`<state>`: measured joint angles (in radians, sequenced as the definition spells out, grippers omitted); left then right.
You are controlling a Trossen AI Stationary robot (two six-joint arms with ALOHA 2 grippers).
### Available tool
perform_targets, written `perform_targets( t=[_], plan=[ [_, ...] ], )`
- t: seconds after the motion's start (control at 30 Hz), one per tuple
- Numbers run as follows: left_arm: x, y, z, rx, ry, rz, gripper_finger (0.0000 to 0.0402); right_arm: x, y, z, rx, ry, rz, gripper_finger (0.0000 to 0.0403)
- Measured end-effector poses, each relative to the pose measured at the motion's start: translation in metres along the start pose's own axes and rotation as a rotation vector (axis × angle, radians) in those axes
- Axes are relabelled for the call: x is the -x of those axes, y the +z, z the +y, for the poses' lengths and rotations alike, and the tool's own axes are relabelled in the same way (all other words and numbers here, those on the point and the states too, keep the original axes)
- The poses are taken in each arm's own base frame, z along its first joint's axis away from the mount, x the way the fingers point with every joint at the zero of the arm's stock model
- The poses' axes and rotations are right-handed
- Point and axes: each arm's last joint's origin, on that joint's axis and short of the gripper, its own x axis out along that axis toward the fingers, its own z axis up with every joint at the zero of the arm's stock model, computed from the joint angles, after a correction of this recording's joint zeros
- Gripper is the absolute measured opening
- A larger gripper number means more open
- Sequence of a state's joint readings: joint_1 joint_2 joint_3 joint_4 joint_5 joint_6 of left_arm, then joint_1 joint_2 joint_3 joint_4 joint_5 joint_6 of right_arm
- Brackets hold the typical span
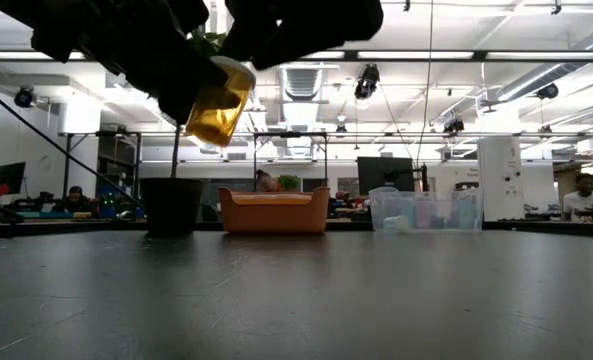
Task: Pick and place medicine bottles into bin by pill shape (circle, oval)
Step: Put the orange pill bottle into the orange bin
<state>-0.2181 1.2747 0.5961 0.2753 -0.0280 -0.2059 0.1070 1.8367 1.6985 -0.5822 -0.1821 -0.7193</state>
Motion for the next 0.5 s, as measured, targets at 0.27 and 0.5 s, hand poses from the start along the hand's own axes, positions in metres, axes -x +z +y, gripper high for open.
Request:
perform_targets(
  t=[0.27, 0.5],
  plan=[
    [0.0000, 0.0009, 0.0001, -0.010, -0.001, -0.011, 0.0166, -0.0095, -0.0032, 0.0004, 0.038, 0.008, 0.010, 0.0327],
    [0.0001, 0.0037, 0.0001, -0.008, 0.003, -0.039, 0.0166, -0.0127, -0.0011, -0.0022, 0.072, -0.019, -0.020, 0.0327]
  ],
)
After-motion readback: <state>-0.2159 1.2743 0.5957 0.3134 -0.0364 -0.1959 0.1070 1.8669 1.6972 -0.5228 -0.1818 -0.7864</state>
